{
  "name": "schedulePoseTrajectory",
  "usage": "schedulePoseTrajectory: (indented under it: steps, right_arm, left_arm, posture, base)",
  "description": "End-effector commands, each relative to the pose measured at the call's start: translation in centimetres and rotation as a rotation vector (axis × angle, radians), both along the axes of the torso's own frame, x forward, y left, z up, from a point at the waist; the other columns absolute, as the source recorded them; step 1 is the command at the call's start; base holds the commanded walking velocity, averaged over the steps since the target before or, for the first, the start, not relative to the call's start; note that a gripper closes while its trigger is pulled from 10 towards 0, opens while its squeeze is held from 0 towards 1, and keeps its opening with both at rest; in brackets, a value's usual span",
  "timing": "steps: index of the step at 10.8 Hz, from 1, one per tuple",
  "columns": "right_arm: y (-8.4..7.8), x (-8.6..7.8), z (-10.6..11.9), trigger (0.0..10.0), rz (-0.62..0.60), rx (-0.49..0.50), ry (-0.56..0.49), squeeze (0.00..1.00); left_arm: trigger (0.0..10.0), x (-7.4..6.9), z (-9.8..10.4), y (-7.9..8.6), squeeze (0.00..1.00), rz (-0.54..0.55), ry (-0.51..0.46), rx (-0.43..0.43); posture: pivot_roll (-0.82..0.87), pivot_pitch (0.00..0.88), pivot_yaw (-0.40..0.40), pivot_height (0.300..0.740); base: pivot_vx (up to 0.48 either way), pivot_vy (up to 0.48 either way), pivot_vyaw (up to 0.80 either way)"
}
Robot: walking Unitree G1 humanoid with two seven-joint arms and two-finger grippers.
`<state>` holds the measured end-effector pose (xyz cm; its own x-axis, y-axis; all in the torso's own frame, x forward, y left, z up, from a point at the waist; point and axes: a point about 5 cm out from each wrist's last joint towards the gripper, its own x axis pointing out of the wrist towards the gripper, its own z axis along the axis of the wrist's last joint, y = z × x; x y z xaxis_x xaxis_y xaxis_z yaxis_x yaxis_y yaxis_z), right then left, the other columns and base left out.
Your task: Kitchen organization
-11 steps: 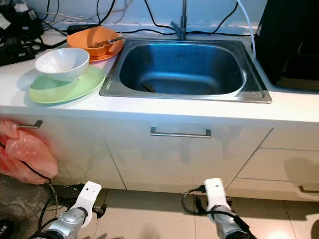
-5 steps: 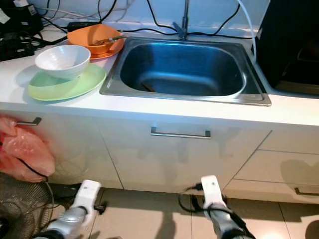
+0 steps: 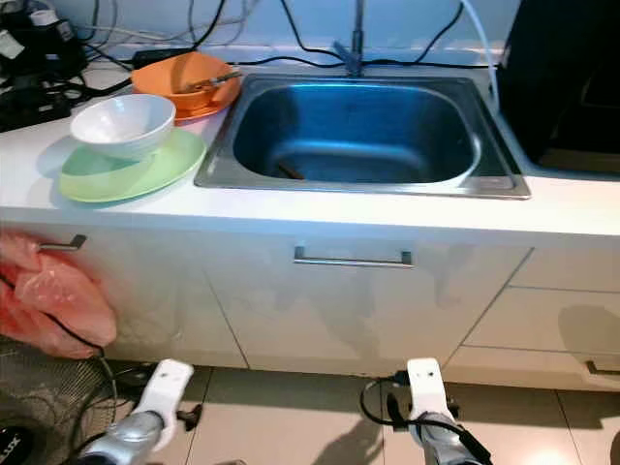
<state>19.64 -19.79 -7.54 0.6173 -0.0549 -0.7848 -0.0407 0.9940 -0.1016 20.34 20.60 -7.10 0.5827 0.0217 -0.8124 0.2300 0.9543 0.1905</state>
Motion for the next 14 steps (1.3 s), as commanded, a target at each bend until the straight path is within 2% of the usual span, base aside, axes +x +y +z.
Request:
schedulePoseTrajectory:
  steps: [1,2,4,8,11,14]
  right_arm:
    - [-0.2,0.0,0.0,10.0,-0.003,-0.016,0.009,0.0]
    - [0.3,0.5,0.2,10.0,0.004,-0.007,-0.005,0.0]
    - [1.1,1.7,0.8,10.0,0.046,0.007,-0.036,0.0]
    - [0.2,0.6,0.3,10.0,0.077,-0.035,0.008,0.0]
    - [0.4,0.0,-0.1,10.0,0.089,-0.036,0.027,0.0]
    - [1.1,0.4,0.0,10.0,0.114,-0.032,0.023,0.0]
  left_arm:
    - [10.0,0.9,0.4,-0.5,0.0,-0.039,-0.015,-0.001]
    - [10.0,0.8,0.3,-1.0,0.0,-0.066,-0.009,-0.015]
    - [10.0,0.1,0.0,-0.4,0.0,-0.011,0.009,-0.014]
    - [10.0,0.0,-0.1,-0.3,0.0,-0.007,0.013,-0.004]
    - [10.0,-0.3,-0.3,-0.3,0.0,0.002,0.02,-0.017]
    - [10.0,-0.9,-0.5,0.1,0.0,0.069,0.031,-0.045]
  posture:
    - [0.09,0.019,0.045,0.74]
    - [0.08,0.014,0.041,0.74]
    - [0.08,0.008,0.036,0.74]
    - [0.09,0.0,0.027,0.74]
    - [0.09,0.005,0.019,0.74]
    - [0.1,0.013,0.014,0.74]
  base:
    - [0.0,0.0,0.0]
    - [0.0,0.0,0.0]
    - [0.0,0.0,0.0]
    - [0.0,0.0,0.0]
    - [0.0,0.0,0.0]
    - [0.0,0.0,0.0]
